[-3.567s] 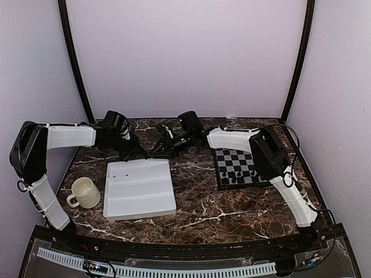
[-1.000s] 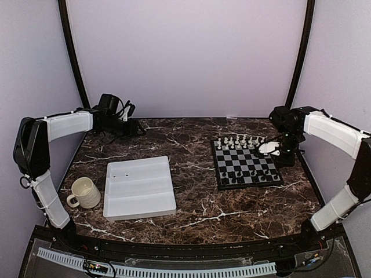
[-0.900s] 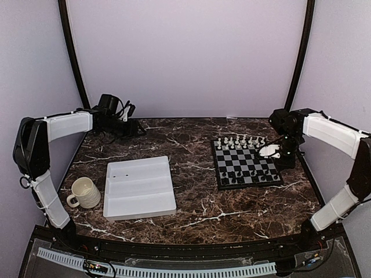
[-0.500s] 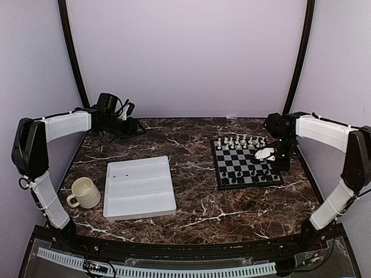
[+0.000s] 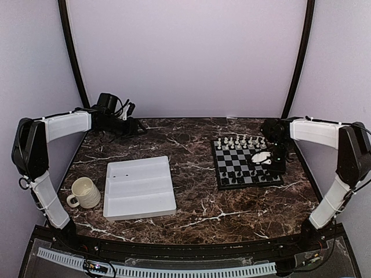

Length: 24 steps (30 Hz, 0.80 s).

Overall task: Set up the chess pieces on the board
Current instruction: Place the knight at b8.

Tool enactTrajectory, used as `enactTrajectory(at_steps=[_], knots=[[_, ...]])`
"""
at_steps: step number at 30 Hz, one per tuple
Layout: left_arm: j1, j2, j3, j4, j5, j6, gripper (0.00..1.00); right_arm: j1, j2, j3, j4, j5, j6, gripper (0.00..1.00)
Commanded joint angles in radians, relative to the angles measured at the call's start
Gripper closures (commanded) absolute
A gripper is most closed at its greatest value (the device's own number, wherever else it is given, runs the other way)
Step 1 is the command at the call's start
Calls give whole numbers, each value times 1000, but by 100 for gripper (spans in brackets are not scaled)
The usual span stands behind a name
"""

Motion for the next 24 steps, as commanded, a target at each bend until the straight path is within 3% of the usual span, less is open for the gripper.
enactTrajectory(at_steps=[1,24], knots=[[-7,-24,-5,14,20,-3,44,-5,16,-11,30,-3,13,96],[-13,3,9,-4,35,-2,42,-5,63,-23,79,17,13,88]])
